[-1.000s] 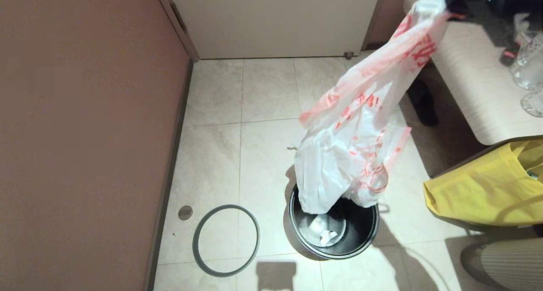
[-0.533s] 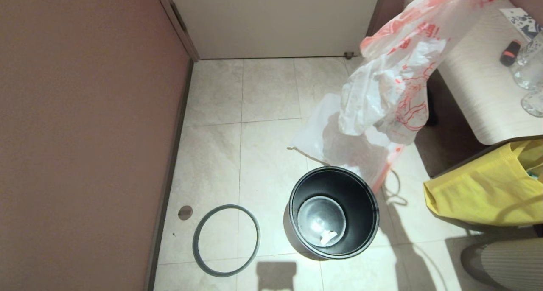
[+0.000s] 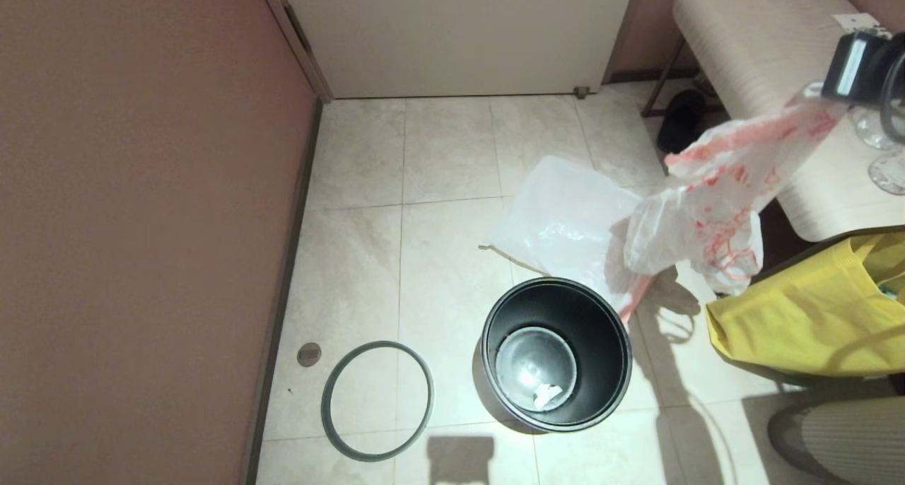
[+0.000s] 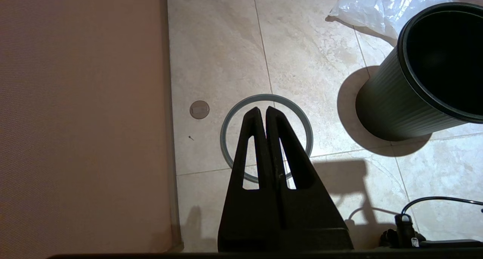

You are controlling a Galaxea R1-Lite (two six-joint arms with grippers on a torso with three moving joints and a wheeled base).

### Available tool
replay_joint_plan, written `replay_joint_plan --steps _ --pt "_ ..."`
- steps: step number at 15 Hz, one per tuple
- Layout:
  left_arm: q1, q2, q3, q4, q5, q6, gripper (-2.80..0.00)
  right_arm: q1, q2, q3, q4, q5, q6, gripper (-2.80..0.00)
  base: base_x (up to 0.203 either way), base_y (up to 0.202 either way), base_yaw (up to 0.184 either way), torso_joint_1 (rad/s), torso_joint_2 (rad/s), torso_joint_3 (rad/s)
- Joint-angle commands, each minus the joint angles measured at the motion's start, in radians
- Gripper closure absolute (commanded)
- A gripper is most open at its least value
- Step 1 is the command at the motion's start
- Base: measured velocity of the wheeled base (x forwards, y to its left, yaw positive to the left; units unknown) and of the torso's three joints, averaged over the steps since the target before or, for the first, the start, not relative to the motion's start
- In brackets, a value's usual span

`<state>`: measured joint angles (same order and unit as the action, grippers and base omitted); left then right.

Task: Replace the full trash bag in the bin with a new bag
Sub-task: Place the trash bag on the floor

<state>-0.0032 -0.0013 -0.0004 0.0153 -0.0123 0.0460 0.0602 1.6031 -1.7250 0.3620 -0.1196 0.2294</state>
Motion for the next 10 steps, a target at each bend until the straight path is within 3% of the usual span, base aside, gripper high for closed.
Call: replay_joint_plan --steps 1,5,10 --pt "0.000 0.001 0.000 0.000 0.000 0.000 0.00 -0.053 0.006 0.131 0.025 -0.026 0.002 0.00 0.000 0.000 0.000 0.000 0.00 0.000" --pt "0.000 0.001 0.000 0.000 0.000 0.000 0.00 -0.185 0.063 0.224 0.029 -0.038 0.003 0.00 0.000 0.000 0.000 0.000 0.00 0.000" --pt "0.000 0.001 0.000 0.000 0.000 -0.001 0.00 -0.203 0.060 0.442 -0.036 -0.027 0.003 0.00 0.000 0.000 0.000 0.000 0.00 0.000"
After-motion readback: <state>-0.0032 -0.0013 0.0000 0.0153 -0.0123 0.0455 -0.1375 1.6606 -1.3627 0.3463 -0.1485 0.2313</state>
